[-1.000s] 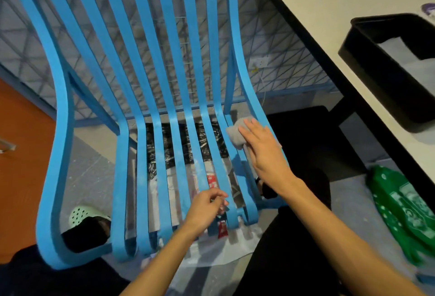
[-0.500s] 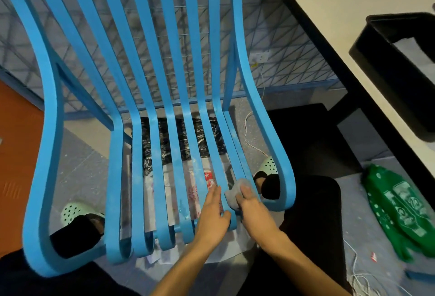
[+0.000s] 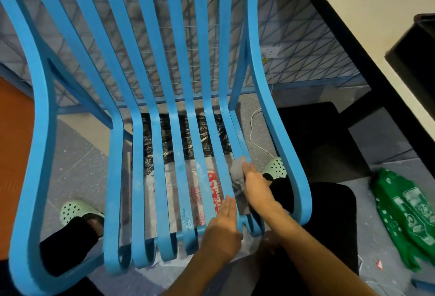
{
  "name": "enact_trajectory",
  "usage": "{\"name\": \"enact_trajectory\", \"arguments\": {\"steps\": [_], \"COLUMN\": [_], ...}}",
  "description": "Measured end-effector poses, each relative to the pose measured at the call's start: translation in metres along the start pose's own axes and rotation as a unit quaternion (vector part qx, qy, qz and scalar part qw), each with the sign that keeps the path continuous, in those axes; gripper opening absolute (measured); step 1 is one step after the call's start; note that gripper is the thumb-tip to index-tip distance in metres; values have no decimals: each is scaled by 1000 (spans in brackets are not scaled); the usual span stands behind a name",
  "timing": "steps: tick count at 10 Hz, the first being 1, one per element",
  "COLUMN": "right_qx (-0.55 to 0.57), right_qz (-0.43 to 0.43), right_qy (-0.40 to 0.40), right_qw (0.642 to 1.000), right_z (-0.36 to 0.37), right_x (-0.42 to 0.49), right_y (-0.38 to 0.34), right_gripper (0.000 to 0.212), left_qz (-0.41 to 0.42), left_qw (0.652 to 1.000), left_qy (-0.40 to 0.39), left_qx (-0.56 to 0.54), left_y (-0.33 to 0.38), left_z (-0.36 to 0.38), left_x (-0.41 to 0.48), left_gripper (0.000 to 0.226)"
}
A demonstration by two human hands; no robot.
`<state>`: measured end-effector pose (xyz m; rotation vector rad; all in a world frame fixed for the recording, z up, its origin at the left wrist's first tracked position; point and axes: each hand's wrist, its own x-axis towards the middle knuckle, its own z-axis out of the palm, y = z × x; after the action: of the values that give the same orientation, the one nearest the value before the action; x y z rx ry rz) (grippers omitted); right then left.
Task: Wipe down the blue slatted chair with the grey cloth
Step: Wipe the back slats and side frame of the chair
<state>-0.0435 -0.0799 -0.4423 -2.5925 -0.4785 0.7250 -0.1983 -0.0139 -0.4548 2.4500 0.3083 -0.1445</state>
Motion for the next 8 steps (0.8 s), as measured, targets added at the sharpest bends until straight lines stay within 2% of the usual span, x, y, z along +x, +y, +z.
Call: {"name": "enact_trajectory", "arguments": {"steps": [1,2,4,5,6,8], "right_qx": [-15,-32,98,149,141,81], "right_qz": [3,-18,31,38,34,69], "right_qy": [11,25,62,84,67,-20], "right_qw": [1000,999,993,984,987,994], "right_z": [-8,-9,-6,-12,-14,-11], "right_x": [23,3,-60,-77,-85,-94], "right_y": [-15,-18,-3,2,2,16], "right_gripper": [50,47,45,42,42,35], "left_qz": [-59,-74,-46,22,28,67], "left_qw": [994,992,994,997,993,981], "left_qy": [-80,-76,-40,-66,-111,-145], "left_qx": [-47,-70,-91,-39,25,113], "left_y": [10,8,12,25,37,48], "left_z": [-21,-29,-36,-29,-20,-15], "left_x": [0,3,20,30,37,36], "left_gripper": [78,72,65,64,66,54]}}
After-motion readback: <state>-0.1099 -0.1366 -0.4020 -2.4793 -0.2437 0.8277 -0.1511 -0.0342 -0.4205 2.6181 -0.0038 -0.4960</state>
